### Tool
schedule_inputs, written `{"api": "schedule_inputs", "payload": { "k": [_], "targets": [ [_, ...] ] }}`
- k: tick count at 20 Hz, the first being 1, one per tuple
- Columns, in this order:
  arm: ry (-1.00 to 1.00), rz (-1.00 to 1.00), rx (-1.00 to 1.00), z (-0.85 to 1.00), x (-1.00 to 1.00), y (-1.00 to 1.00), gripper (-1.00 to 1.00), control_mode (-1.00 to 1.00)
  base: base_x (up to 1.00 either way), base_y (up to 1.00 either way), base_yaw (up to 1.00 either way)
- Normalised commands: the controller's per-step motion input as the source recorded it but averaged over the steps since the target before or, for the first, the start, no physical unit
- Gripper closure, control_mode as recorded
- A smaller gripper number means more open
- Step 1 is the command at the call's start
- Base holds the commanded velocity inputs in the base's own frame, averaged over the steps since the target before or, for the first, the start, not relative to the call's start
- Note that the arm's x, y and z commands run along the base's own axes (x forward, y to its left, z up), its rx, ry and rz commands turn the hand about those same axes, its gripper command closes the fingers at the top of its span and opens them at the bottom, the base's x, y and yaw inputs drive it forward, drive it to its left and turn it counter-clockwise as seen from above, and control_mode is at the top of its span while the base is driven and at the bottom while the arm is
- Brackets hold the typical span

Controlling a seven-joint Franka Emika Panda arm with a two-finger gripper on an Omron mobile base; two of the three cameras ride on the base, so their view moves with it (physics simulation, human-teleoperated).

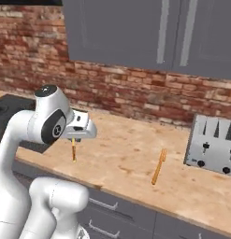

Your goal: Take the fork and place it on the left side of the plate. Then take the spoon and place it on the right side of the plate. Make sure they're directly next to the plate.

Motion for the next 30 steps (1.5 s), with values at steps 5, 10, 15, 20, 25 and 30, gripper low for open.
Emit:
{"api": "schedule_inputs", "payload": {
  "k": [5,10,15,20,25,30],
  "targets": [
    [0.0,0.0,0.0,0.0,0.0,0.0,1.0,1.0,-0.12,0.96,0.49],
    [0.0,0.0,0.0,0.0,0.0,0.0,1.0,1.0,-0.12,0.99,0.48],
    [0.0,0.0,0.0,0.0,0.0,0.0,1.0,1.0,-0.19,1.0,0.47],
    [0.0,0.0,0.0,0.0,0.0,0.0,1.0,1.0,-0.24,1.0,0.47],
    [0.0,0.0,0.0,0.0,0.0,0.0,1.0,1.0,-0.2,0.92,0.51],
    [0.0,0.0,0.0,0.0,0.0,0.0,1.0,1.0,0.1,0.67,0.52]
  ]
}}
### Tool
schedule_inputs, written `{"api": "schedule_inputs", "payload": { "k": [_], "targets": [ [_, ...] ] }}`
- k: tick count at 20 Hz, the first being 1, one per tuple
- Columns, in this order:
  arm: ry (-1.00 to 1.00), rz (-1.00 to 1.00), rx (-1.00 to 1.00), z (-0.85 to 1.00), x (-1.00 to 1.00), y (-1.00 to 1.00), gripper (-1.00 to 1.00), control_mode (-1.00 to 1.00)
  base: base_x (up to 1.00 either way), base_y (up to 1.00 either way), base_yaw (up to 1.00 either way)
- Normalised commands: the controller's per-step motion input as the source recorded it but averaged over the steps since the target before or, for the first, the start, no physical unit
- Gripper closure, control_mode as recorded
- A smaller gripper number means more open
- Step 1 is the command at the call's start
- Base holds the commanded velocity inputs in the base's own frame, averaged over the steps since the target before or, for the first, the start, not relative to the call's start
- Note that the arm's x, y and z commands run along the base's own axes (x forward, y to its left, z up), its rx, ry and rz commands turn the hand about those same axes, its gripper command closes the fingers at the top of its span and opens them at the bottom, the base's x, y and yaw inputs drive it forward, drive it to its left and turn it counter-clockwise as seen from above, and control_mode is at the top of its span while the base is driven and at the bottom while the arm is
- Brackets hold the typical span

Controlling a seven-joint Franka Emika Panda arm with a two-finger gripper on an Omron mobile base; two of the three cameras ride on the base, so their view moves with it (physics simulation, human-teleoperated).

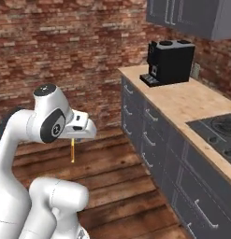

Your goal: Take the fork and place it on the left side of the plate. Then take the spoon and place it on the right side of the plate. Make sure they're directly next to the plate.

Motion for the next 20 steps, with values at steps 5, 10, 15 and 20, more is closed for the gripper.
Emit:
{"api": "schedule_inputs", "payload": {
  "k": [5,10,15,20],
  "targets": [
    [0.0,0.0,0.0,0.0,0.0,0.0,1.0,1.0,0.8,0.14,0.46],
    [0.0,0.0,0.0,0.0,0.0,0.0,1.0,1.0,1.0,-0.07,0.43],
    [0.0,0.0,0.0,0.0,0.0,0.0,1.0,1.0,0.21,0.36,0.48],
    [0.0,0.0,0.0,0.0,0.0,0.0,1.0,1.0,-0.37,0.78,0.46]
  ]
}}
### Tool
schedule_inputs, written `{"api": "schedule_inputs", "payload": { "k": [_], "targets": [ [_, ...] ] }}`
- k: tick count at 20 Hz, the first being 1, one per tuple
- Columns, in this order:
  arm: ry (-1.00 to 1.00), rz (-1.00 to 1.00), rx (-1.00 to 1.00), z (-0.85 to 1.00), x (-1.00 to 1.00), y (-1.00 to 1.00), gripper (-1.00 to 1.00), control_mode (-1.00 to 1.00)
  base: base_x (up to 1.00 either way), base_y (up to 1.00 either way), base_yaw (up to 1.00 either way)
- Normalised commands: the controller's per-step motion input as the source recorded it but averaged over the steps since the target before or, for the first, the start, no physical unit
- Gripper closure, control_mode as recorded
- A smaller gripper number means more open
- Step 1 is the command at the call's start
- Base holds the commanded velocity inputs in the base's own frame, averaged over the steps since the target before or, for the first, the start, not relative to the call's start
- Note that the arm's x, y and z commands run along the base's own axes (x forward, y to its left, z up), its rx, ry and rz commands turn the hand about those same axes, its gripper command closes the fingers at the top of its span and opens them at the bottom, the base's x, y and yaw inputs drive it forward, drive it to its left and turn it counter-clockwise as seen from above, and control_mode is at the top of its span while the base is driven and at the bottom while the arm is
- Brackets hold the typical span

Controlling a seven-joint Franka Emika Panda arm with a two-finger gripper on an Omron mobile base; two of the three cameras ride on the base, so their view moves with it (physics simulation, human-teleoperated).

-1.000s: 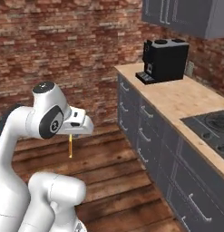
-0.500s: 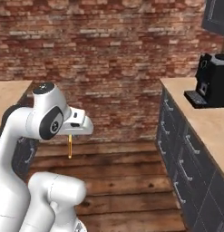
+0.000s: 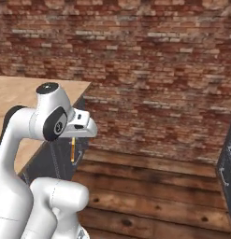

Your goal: Take the fork and place it on the left side of the plate. Then take the spoon and place it on the right side of the plate. Make sure they're directly next to the plate.

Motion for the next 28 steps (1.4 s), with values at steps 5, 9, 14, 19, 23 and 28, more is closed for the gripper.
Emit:
{"api": "schedule_inputs", "payload": {
  "k": [5,9,14,19,23,28],
  "targets": [
    [0.0,0.0,0.0,0.0,0.0,0.0,1.0,1.0,-0.33,0.73,0.45],
    [0.0,0.0,0.0,0.0,0.0,0.0,1.0,1.0,-0.6,0.52,0.4],
    [0.0,0.0,0.0,0.0,0.0,0.0,1.0,1.0,-0.84,0.52,0.33],
    [0.0,0.0,0.0,0.0,0.0,0.0,1.0,1.0,-0.16,-0.3,0.32],
    [0.0,0.0,0.0,0.0,0.0,0.0,1.0,1.0,0.02,-0.76,0.38],
    [0.0,0.0,0.0,0.0,0.0,0.0,1.0,1.0,-0.2,-0.31,0.41]
  ]
}}
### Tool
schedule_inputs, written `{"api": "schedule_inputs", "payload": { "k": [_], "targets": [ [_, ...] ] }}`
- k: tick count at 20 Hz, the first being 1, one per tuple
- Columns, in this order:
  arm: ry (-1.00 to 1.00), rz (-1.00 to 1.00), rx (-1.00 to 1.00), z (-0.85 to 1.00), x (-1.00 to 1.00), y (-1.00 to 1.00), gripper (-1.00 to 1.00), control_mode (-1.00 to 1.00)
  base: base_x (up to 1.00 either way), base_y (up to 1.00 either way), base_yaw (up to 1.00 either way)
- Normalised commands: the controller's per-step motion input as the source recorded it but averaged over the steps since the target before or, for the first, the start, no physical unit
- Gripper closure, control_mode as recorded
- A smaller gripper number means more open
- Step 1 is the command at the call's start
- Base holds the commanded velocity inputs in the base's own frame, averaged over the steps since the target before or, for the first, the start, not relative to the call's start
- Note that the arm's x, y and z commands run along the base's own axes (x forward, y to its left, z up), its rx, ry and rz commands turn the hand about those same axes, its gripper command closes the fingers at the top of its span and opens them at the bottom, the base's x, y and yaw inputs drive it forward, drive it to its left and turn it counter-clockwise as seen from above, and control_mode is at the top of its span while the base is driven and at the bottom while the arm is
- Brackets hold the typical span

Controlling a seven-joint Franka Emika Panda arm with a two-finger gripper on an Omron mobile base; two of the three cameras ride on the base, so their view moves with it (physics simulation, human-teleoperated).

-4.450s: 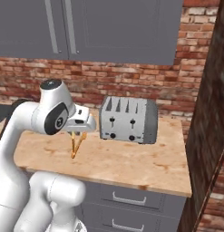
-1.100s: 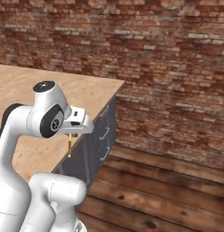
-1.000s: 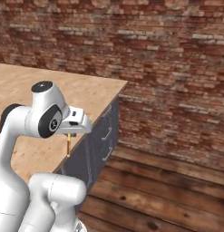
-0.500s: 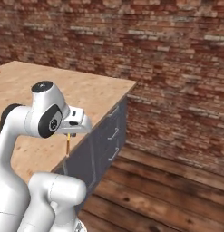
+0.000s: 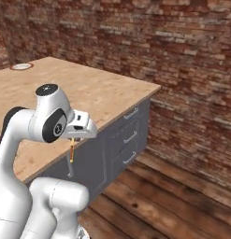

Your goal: Take the fork and place it on the left side of the plate. Then take the spoon and place it on the right side of the plate. Make sure they're directly next to the plate.

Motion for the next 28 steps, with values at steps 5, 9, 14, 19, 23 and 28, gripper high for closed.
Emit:
{"api": "schedule_inputs", "payload": {
  "k": [5,9,14,19,23,28],
  "targets": [
    [0.0,0.0,0.0,0.0,0.0,0.0,1.0,1.0,-0.64,0.71,0.39],
    [0.0,0.0,0.0,0.0,0.0,0.0,1.0,1.0,-0.6,1.0,0.34],
    [0.0,0.0,0.0,0.0,0.0,0.0,1.0,1.0,-0.65,1.0,0.31],
    [0.0,0.0,0.0,0.0,0.0,0.0,1.0,1.0,-0.9,0.99,0.22],
    [0.0,0.0,0.0,0.0,0.0,0.0,1.0,1.0,-1.0,0.55,0.15],
    [0.0,0.0,0.0,0.0,0.0,0.0,1.0,1.0,-1.0,0.54,0.14]
  ]
}}
